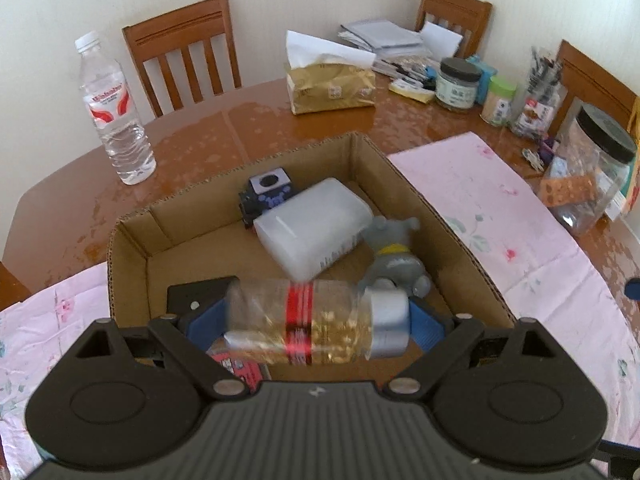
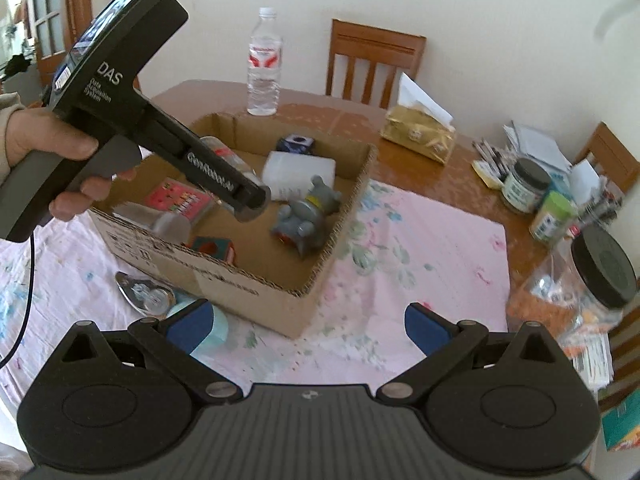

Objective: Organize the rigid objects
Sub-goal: 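Lower capsule bottle into cardboard box and open left tool, then move left tool to tape dispenser while right tool approaches light blue round case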

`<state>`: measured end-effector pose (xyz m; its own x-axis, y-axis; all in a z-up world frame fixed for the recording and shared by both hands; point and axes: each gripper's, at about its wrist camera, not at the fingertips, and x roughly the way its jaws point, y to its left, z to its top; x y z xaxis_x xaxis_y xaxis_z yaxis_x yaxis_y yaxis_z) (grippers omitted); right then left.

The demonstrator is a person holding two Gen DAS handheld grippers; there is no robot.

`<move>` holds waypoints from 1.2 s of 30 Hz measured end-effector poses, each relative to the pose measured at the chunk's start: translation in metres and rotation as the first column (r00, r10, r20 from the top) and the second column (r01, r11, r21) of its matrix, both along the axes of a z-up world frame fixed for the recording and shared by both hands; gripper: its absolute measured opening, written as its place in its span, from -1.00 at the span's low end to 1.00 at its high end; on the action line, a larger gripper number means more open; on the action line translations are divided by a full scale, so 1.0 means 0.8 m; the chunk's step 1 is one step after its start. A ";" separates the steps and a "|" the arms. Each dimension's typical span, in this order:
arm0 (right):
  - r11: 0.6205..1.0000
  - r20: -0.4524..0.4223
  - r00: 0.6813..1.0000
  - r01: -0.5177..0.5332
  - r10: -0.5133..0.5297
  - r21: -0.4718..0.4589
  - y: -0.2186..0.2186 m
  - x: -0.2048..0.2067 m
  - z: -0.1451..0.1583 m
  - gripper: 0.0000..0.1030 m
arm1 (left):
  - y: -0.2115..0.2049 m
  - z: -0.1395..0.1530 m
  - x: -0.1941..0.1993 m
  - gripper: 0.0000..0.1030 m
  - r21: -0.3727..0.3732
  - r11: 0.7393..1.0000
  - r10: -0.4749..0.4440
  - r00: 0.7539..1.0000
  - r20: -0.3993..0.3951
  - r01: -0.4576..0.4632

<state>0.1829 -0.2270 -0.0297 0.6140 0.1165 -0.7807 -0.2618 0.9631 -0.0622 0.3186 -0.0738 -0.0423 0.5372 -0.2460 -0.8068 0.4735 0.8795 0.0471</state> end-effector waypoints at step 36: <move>0.997 -0.115 0.990 0.077 -0.075 0.009 0.066 0.008 -0.067 1.00 | 0.157 -0.028 -0.146 0.94 -0.021 0.940 0.339 0.941 -0.006 -0.339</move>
<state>0.1892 -0.1744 -0.0832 0.5277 0.0841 -0.8452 -0.1926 0.9810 -0.0226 0.2019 0.0514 -0.0648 0.5902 -0.0664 -0.8045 0.1468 0.9888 0.0261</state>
